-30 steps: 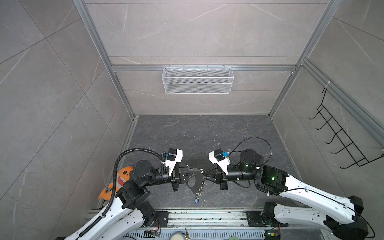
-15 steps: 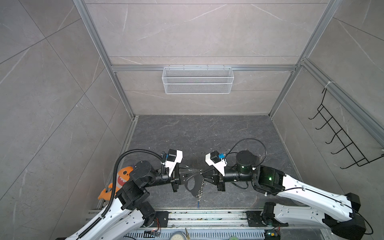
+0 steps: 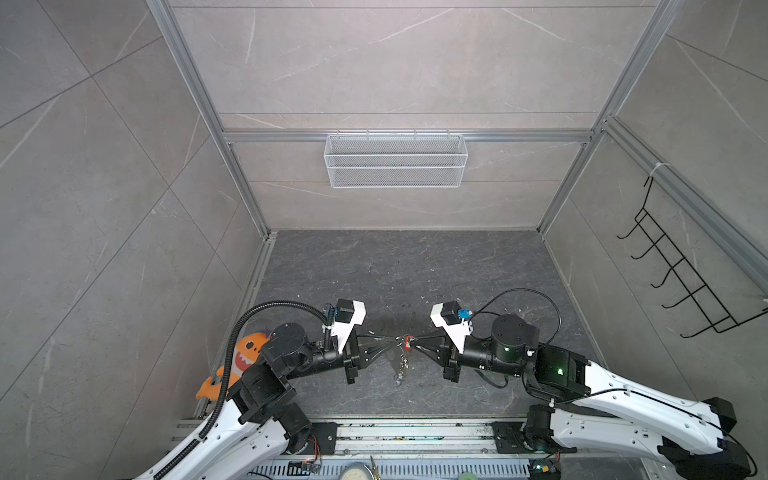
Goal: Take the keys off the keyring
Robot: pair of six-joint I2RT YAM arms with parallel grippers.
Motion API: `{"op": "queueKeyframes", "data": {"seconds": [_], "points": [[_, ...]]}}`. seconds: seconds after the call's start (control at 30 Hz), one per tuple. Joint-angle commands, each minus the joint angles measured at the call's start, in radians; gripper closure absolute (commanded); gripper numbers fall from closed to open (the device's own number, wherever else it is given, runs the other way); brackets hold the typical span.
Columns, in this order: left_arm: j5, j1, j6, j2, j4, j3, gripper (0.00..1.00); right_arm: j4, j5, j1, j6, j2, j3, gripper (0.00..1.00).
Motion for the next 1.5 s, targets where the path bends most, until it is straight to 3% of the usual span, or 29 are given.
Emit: {"op": "queueKeyframes", "data": {"seconds": [0.0, 0.17, 0.3, 0.33, 0.4, 0.5, 0.57, 0.77, 0.8, 0.93, 1.07, 1.23, 1.47], "points": [[0.039, -0.002, 0.023, -0.042, 0.086, 0.039, 1.00, -0.124, 0.194, -0.045, 0.035, -0.014, -0.033, 1.00], [0.072, -0.001, 0.023, -0.029, 0.093, 0.045, 1.00, -0.122, 0.032, -0.047, 0.013, -0.010, -0.030, 0.97], [0.127, -0.001, 0.034, -0.011, 0.074, 0.066, 1.00, -0.157, -0.064, -0.047, -0.026, 0.002, 0.016, 0.76], [0.139, -0.003, 0.039, -0.006, 0.065, 0.074, 1.00, -0.166, -0.071, -0.047, -0.035, 0.001, 0.028, 0.70], [0.147, -0.002, 0.041, 0.001, 0.056, 0.081, 1.00, -0.166, -0.079, -0.047, -0.044, -0.010, 0.039, 0.68], [0.143, -0.002, 0.043, 0.003, 0.047, 0.082, 1.00, -0.165, -0.077, -0.047, -0.045, -0.015, 0.051, 0.77], [0.128, -0.002, 0.040, 0.002, 0.042, 0.080, 1.00, -0.167, -0.075, -0.047, -0.044, -0.010, 0.056, 0.77], [0.079, -0.001, 0.012, -0.003, 0.041, 0.070, 1.00, -0.154, -0.048, -0.047, -0.004, 0.010, 0.042, 0.60], [0.058, -0.002, 0.008, -0.007, 0.040, 0.067, 0.98, -0.146, -0.038, -0.048, 0.007, 0.012, 0.034, 0.59], [-0.035, -0.001, -0.015, -0.059, 0.084, 0.022, 0.61, -0.128, 0.013, -0.056, 0.050, 0.065, 0.018, 0.55], [-0.106, -0.002, -0.022, -0.119, 0.118, -0.029, 0.45, -0.080, -0.050, -0.123, 0.078, 0.174, 0.002, 0.50], [-0.149, -0.002, -0.049, -0.150, 0.135, -0.069, 0.35, -0.024, -0.184, -0.254, 0.116, 0.380, 0.042, 0.50], [-0.204, -0.002, -0.080, -0.149, 0.136, -0.120, 0.29, -0.050, -0.115, -0.274, 0.164, 0.726, 0.212, 0.50]]}}
